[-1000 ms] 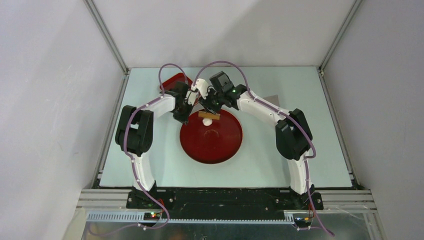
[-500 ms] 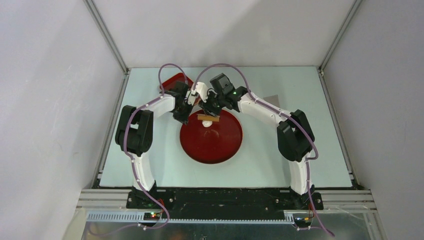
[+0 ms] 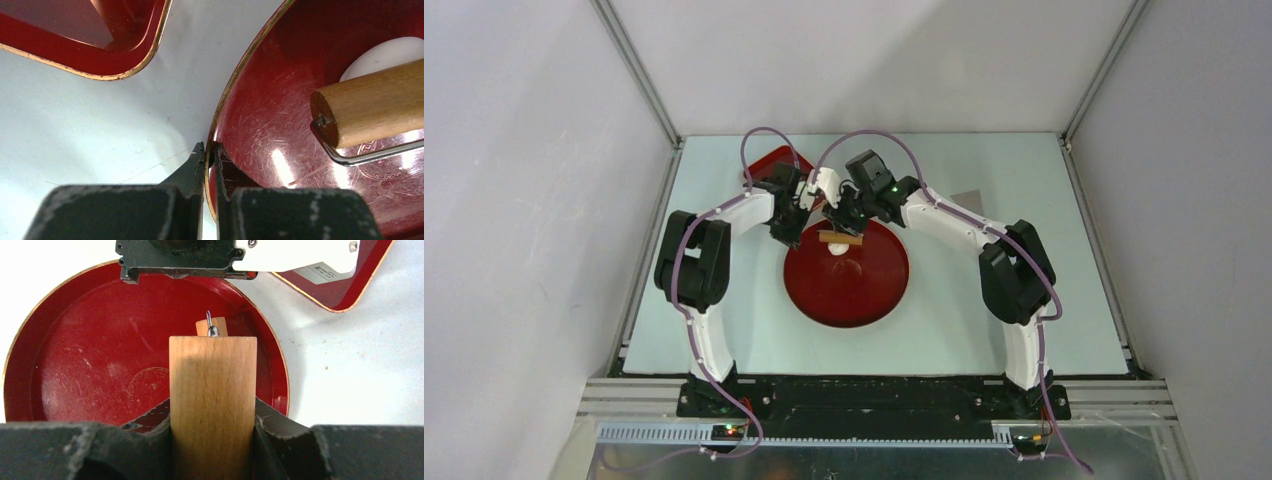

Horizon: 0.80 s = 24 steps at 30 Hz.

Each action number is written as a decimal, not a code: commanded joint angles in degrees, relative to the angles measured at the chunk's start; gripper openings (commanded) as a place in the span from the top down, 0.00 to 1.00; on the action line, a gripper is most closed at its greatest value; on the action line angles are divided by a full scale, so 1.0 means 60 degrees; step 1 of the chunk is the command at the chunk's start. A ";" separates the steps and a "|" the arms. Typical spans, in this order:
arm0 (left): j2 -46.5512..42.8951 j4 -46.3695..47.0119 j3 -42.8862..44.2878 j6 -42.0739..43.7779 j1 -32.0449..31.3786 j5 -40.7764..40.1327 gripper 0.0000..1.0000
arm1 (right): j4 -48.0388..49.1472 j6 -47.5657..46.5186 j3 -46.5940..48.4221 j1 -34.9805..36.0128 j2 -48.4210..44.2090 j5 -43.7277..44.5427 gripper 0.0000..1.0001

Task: Roll out the dumpling wrappers from the dough
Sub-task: Flatten out the dough on the work surface.

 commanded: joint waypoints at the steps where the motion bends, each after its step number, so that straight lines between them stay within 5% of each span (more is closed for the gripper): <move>1: 0.0272 0.0006 0.0138 0.0168 0.0018 -0.0076 1.00 | -0.1845 0.0208 -0.0498 0.0192 0.0163 -0.0662 1.00; 24: 0.0283 0.0011 0.0142 0.0154 0.0031 -0.0072 1.00 | -0.2347 0.0162 -0.1357 0.0306 -0.0811 -0.1217 1.00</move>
